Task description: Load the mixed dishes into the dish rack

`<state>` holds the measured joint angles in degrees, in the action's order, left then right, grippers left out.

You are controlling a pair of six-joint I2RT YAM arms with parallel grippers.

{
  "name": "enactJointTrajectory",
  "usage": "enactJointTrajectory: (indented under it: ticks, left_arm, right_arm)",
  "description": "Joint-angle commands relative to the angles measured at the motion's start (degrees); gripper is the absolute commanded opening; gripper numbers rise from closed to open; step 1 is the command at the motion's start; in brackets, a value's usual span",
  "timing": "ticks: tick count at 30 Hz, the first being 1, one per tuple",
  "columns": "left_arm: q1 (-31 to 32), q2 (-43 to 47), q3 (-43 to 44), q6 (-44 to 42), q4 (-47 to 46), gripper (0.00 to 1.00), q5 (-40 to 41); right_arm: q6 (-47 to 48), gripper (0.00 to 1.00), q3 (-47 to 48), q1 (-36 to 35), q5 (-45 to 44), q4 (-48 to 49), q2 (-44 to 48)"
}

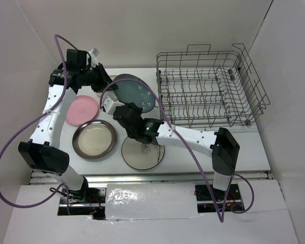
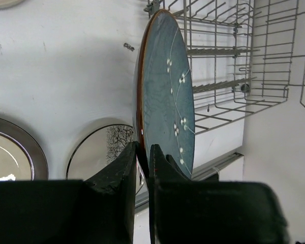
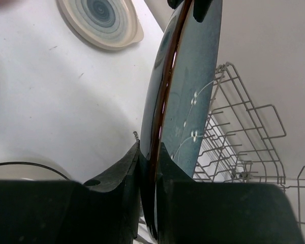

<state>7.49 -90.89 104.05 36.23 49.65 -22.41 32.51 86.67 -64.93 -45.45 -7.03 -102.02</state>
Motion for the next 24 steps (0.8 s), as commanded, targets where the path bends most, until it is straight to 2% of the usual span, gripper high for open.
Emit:
enactJointTrajectory:
  ticks: [1, 2, 5, 6, 8, 10, 13, 17, 20, 24]
  left_arm:
    - [-3.3, 4.4, -0.6, -2.7, -11.1, 0.16, -10.4]
    - [-4.1, 3.7, -0.7, -2.2, -11.6, 0.25, -13.6]
    - [-6.0, 1.7, 1.1, -2.3, -11.9, 0.42, -17.1]
    - [-6.3, 1.3, 1.7, -2.4, -11.9, 0.59, -17.4]
    - [-6.6, 0.3, 3.4, -2.7, -11.4, 0.77, -17.4]
    - [-7.4, -0.4, 5.6, -0.9, -9.5, 0.87, -15.8]
    - [-10.9, 0.9, 4.6, 2.1, -11.0, 0.94, -15.2]
    - [-14.5, 2.6, 3.8, 1.7, -10.5, 0.96, -11.3]
    - [-17.7, 3.9, 2.6, 0.5, -8.5, 0.98, -8.8]
    - [-19.9, 7.4, -3.7, -1.2, -8.6, 0.98, -7.6]
  right_arm:
    - [-4.8, 0.00, 3.8, -1.3, 0.4, 2.1, 5.8]
    - [-4.3, 0.00, 4.1, -1.7, 0.5, 2.1, 6.0]
    - [-3.7, 0.00, 4.5, -2.8, -0.2, 2.1, 7.1]
    - [-3.8, 0.00, 4.8, -2.8, -0.1, 1.8, 7.4]
    - [-4.5, 0.00, 6.2, -3.2, -0.3, 0.1, 7.6]
    - [-4.6, 0.00, 6.7, -3.7, -0.2, -0.4, 8.6]
    - [-5.8, 0.00, 7.4, -3.8, 1.0, -0.6, 9.9]
    - [-9.0, 0.00, 8.3, -2.6, 3.4, -2.7, 12.8]
    - [-14.5, 0.00, 10.3, 0.1, 9.2, -4.7, 16.1]
    - [-19.2, 0.00, 17.0, 5.5, 16.6, -10.5, 17.6]
